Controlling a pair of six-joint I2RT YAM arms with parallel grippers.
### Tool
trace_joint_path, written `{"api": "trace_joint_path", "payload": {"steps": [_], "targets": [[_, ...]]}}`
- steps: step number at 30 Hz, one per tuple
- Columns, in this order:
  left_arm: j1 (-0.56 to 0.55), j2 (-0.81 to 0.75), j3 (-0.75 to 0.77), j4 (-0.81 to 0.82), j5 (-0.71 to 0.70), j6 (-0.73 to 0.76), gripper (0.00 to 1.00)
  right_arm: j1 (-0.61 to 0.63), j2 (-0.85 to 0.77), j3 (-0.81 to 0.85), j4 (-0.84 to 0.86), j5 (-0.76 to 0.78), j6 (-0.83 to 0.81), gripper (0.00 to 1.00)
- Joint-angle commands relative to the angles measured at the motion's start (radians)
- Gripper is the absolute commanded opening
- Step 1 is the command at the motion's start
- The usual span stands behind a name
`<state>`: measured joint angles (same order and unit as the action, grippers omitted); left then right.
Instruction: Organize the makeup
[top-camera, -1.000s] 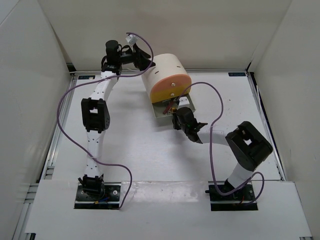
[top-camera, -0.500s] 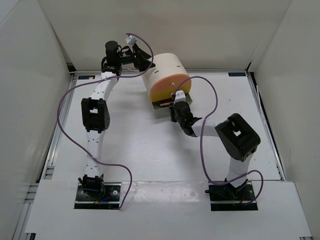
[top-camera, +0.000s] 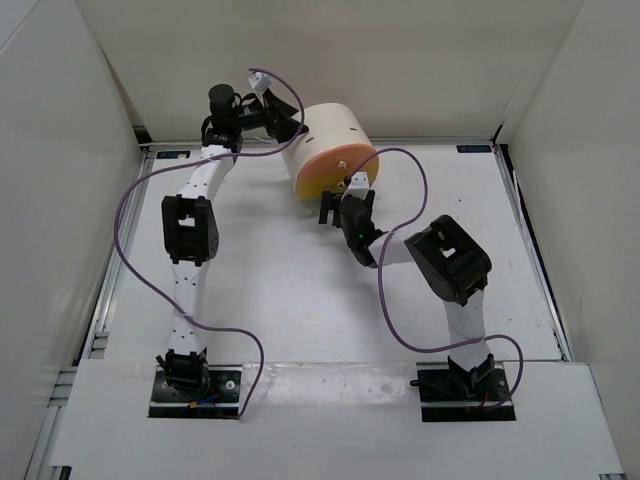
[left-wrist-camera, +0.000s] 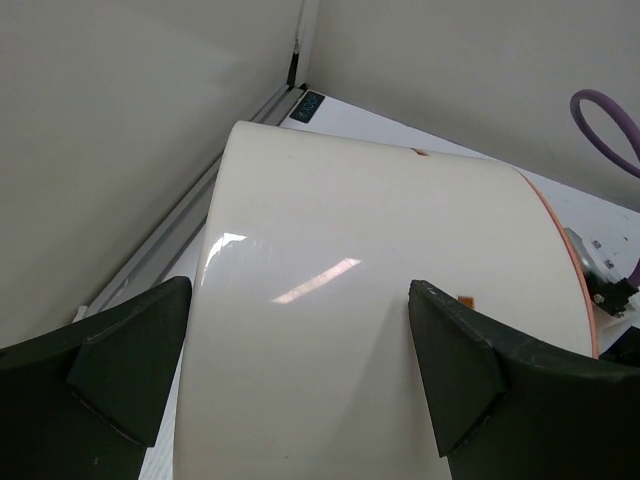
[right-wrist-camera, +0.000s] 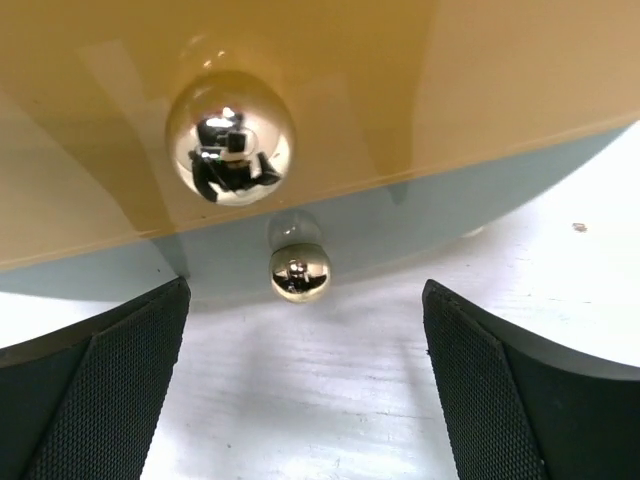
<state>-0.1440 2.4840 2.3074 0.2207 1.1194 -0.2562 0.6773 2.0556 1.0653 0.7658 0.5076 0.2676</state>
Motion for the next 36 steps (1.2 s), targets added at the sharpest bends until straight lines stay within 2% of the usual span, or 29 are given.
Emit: {"api": "trace_joint_path", "payload": {"steps": [1, 5, 8, 11, 12, 15, 18, 21, 22, 24, 25, 27, 28, 31, 36], "targets": [[-0.016, -0.042, -0.025, -0.099, 0.040, 0.003, 0.98, -0.015, -0.018, 0.052, 0.172, 0.082, 0.070, 0.99], [-0.003, -0.115, -0.028, -0.213, -0.079, 0.090, 0.98, -0.008, -0.165, -0.056, 0.087, 0.072, 0.094, 0.99], [0.027, -0.183, -0.031, -0.319, -0.248, 0.092, 0.98, -0.008, -0.306, -0.151, -0.032, 0.048, 0.100, 0.99], [0.046, -0.268, -0.043, -0.438, -0.566, 0.092, 0.98, -0.024, -0.438, -0.192, -0.233, -0.016, 0.107, 0.99], [0.047, -0.293, -0.052, -0.499, -0.774, 0.092, 0.98, -0.027, -0.466, -0.197, -0.284, -0.032, 0.098, 0.99], [0.050, -0.385, -0.054, -0.582, -1.007, 0.069, 0.98, -0.039, -0.570, -0.203, -0.474, -0.041, 0.094, 0.99], [0.058, -0.489, -0.098, -0.784, -1.263, 0.016, 0.98, -0.076, -0.684, -0.220, -0.652, 0.002, 0.143, 0.99], [0.035, -0.655, -0.251, -0.871, -1.403, -0.076, 0.98, -0.180, -0.800, -0.249, -0.814, -0.035, 0.196, 0.99], [0.017, -0.753, -0.401, -0.886, -1.440, -0.106, 0.98, -0.244, -0.822, -0.255, -0.876, -0.096, 0.199, 0.99], [-0.003, -0.897, -0.561, -0.896, -1.460, -0.209, 0.98, -0.303, -0.896, -0.275, -0.928, -0.158, 0.186, 0.99], [-0.018, -0.949, -0.723, -0.883, -1.463, -0.250, 0.98, -0.346, -0.922, -0.280, -0.950, -0.173, 0.174, 0.99], [-0.037, -1.087, -0.894, -0.865, -1.483, -0.320, 0.98, -0.377, -0.966, -0.291, -1.017, -0.164, 0.162, 0.99], [-0.066, -1.128, -1.034, -0.835, -1.536, -0.351, 0.98, -0.395, -0.982, -0.291, -1.030, -0.146, 0.162, 0.99], [-0.120, -1.226, -1.138, -0.895, -1.633, -0.388, 0.98, -0.416, -1.019, -0.278, -1.079, -0.127, 0.156, 0.99], [-0.166, -1.245, -1.137, -0.975, -1.704, -0.425, 0.98, -0.426, -1.031, -0.271, -1.079, -0.145, 0.165, 0.99]]}}
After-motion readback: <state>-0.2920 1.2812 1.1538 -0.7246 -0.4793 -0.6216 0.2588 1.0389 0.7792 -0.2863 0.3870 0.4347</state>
